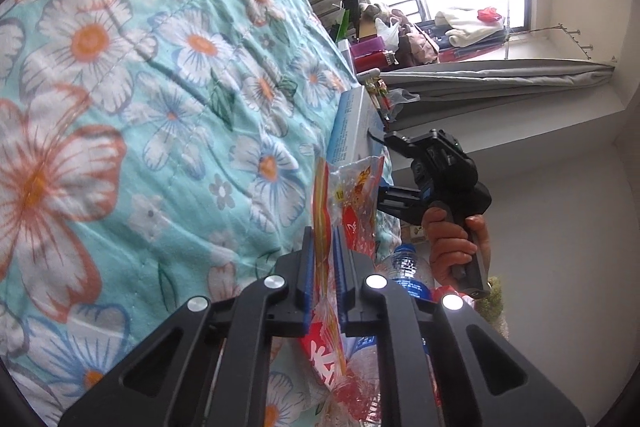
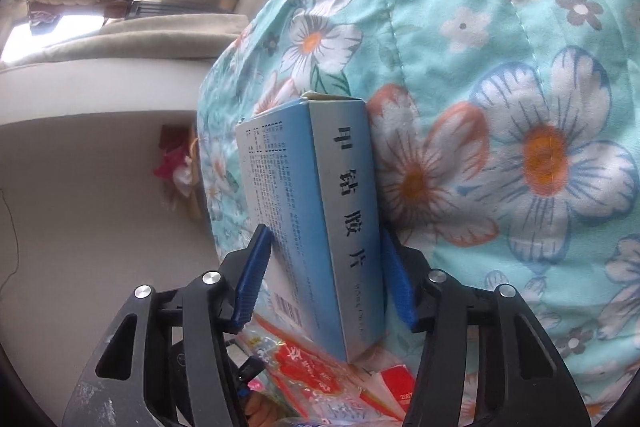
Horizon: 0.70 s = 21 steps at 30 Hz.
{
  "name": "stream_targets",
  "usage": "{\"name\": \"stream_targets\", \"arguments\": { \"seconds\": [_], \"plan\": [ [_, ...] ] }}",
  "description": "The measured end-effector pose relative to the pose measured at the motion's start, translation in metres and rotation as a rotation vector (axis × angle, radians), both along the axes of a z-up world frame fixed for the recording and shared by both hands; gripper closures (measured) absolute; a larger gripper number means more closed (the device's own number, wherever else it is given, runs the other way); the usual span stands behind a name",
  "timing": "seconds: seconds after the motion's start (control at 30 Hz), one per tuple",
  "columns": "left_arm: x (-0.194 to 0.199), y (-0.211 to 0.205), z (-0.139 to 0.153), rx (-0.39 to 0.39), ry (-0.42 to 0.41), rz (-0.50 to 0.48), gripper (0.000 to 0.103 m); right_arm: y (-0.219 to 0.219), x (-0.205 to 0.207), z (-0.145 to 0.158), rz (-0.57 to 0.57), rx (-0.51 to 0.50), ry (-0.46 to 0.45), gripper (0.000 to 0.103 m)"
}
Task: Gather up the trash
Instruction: 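Grasp the clear red-printed plastic bag with the left tool while the right tool grasps the blue medicine box, then carry the plastic bag and medicine box to the blue wastebasket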
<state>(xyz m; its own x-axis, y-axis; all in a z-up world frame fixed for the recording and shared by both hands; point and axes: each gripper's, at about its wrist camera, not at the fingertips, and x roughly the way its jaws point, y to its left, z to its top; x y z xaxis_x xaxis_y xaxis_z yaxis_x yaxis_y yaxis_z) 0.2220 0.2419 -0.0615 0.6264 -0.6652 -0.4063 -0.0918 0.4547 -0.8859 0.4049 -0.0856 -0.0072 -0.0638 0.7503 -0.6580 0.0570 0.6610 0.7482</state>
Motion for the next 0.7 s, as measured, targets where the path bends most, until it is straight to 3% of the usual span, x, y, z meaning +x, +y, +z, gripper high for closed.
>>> {"name": "stream_targets", "arguments": {
  "seconds": [0.23,0.5,0.7],
  "plan": [
    [-0.003,0.008,0.012,0.001,-0.039,0.033,0.098,-0.012,-0.002,0.009,-0.033,0.035,-0.048,0.067],
    [-0.010,0.018,0.034,0.015,-0.113,0.087,0.099,-0.027,-0.006,0.034,-0.107,0.078,-0.135,0.072],
    [-0.016,0.019,0.061,0.075,-0.189,0.137,0.099,-0.043,-0.015,0.052,-0.166,0.117,-0.189,0.072]
  ]
}}
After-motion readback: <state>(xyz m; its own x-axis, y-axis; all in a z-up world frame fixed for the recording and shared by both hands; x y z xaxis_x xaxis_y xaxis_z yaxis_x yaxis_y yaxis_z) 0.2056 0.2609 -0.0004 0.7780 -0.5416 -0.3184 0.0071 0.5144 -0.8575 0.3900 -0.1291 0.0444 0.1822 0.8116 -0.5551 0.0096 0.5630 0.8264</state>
